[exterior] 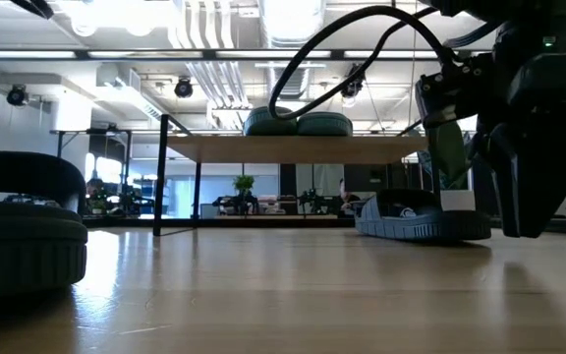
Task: Pick and place slides into the shelf
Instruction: Move the left pink slide to the middle of the table
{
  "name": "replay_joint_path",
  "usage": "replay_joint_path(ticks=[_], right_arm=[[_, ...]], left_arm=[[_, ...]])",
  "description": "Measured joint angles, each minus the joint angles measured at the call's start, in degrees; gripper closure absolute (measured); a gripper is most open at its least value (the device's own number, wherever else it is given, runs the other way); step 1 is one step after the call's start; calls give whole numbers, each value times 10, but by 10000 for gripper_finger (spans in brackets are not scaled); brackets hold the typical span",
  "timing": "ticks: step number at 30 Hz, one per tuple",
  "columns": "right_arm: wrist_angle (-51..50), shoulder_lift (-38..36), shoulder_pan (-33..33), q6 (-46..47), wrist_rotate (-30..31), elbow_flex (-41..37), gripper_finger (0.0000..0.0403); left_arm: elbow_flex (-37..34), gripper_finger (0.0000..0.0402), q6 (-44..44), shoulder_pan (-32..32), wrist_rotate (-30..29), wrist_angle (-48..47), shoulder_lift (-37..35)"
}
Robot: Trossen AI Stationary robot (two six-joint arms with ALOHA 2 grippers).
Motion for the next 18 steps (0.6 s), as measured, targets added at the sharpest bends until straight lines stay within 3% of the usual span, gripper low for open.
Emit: replay_joint_path(ticks=[4, 12, 18], right_arm=[[0, 0, 0, 9, 0, 0, 209], [1, 0, 0, 10, 0, 0, 209], [2, 0, 0, 10, 0, 0, 209]], left_arm=[[-1, 365, -1, 0, 0, 0, 0], [-4, 260, -3, 0, 5, 0, 0], [-31, 235, -3, -1, 34, 0, -1]])
